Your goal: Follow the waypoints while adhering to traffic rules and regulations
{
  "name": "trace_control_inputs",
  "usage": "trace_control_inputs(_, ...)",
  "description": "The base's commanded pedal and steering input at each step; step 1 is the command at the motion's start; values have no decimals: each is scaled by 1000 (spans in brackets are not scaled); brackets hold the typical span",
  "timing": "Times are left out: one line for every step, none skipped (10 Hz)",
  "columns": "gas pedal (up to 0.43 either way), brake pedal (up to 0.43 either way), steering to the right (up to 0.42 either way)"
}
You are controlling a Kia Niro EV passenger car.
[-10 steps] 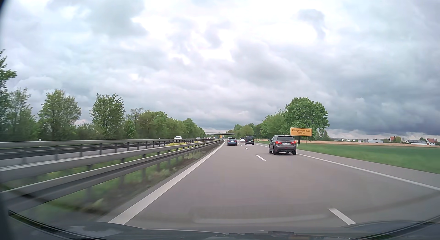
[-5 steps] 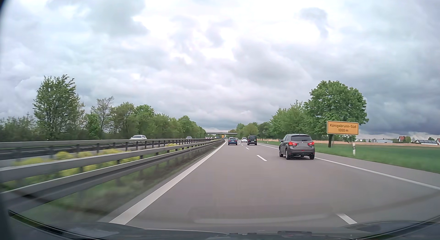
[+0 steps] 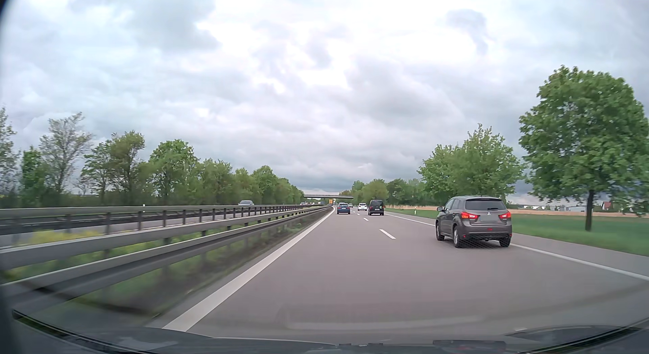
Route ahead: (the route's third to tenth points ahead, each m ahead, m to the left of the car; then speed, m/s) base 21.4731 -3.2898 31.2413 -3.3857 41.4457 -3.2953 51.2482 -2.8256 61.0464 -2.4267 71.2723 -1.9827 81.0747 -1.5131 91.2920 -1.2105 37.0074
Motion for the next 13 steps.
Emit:
trace_control_inputs(449,12,-3)
trace_control_inputs(449,12,-3)
trace_control_inputs(449,12,-3)
trace_control_inputs(449,12,-3)
trace_control_inputs(449,12,-3)
trace_control_inputs(449,12,-2)
trace_control_inputs(449,12,-2)
trace_control_inputs(449,12,-2)
trace_control_inputs(449,12,-2)
trace_control_inputs(441,12,-2)
trace_control_inputs(441,12,-1)
trace_control_inputs(441,12,-2)
trace_control_inputs(441,12,-2)
